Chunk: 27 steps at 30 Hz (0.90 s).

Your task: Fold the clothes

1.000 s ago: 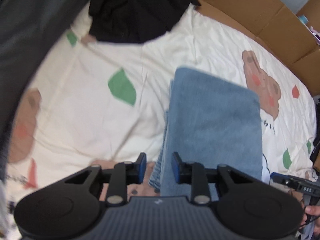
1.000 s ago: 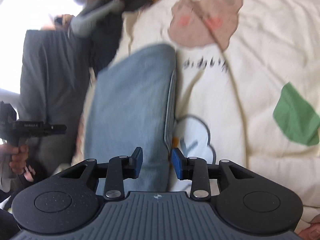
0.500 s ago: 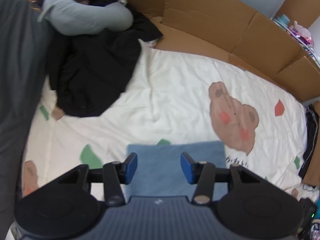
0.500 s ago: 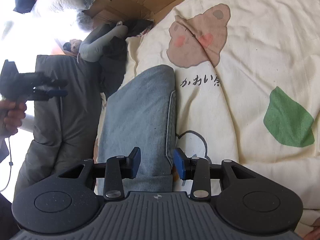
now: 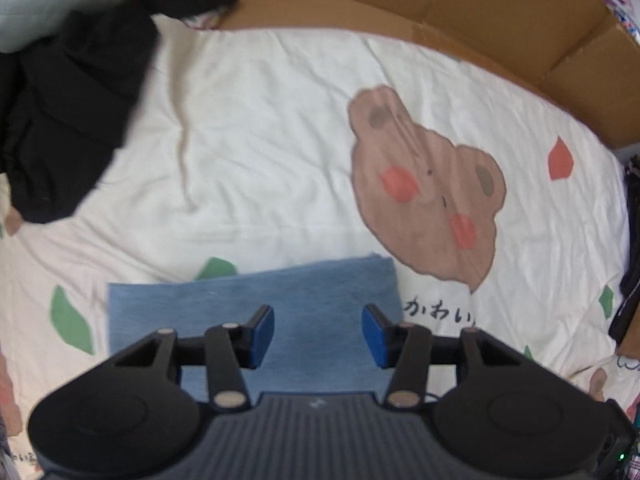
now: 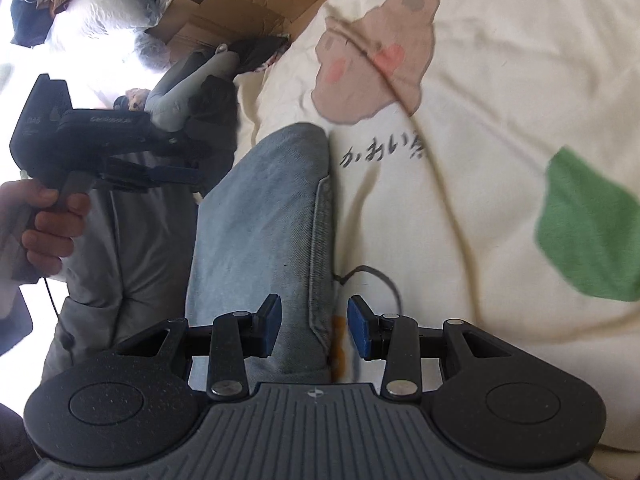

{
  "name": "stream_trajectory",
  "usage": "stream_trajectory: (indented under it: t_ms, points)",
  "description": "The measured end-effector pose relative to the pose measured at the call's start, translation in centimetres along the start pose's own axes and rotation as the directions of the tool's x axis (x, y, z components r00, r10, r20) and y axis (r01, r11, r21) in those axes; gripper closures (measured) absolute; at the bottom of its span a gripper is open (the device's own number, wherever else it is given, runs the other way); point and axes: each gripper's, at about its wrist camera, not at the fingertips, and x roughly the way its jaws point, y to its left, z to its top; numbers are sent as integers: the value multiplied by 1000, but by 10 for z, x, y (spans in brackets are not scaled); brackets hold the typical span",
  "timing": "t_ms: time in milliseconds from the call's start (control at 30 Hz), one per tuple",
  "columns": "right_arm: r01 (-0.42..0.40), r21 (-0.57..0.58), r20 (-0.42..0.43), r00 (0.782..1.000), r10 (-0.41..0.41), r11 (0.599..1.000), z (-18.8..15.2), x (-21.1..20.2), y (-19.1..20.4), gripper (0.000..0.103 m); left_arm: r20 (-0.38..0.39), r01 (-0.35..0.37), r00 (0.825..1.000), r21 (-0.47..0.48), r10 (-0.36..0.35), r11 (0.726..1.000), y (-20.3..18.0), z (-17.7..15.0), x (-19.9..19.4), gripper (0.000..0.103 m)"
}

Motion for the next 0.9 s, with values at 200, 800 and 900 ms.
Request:
stream_trajectory:
  t_ms: [200, 800, 900]
  points:
    - [-3, 18, -45, 999, 4, 1000, 1, 27, -1, 63, -22, 37, 999, 11, -37, 999, -14, -1, 20, 47]
    - [-23, 63, -150, 988, 32, 998, -1, 44, -3, 59, -34, 25, 999, 36, -24, 999, -20, -11, 60, 48]
    - [-30, 83, -178, 983, 45, 996, -1, 45, 2, 58, -31, 16, 999, 43, -15, 999, -20, -11, 62, 49]
